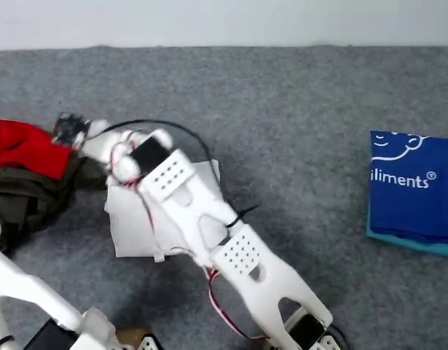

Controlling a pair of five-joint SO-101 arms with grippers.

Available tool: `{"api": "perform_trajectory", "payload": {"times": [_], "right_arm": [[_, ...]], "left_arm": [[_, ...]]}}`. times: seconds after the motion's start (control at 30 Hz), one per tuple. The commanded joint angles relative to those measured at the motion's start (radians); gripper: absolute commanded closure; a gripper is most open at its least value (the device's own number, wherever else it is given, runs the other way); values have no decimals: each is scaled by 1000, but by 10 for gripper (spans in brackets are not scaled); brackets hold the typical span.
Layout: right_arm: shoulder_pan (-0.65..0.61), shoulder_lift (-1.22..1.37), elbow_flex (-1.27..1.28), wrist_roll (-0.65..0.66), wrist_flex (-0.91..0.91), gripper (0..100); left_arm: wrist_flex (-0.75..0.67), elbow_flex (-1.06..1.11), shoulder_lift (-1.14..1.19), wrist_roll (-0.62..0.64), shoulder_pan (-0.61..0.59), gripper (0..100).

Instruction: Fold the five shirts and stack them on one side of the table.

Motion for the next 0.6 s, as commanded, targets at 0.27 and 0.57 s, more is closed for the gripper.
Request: {"api": "perform_trajectory", "payload": {"times": [0.27, 0.57], "right_arm": [[59, 88, -46, 5, -2, 990], [-68, 150, -46, 9, -275, 990]], "left_arm": [[-23, -5, -34, 11, 46, 985], [-18, -4, -34, 11, 41, 985]]}}
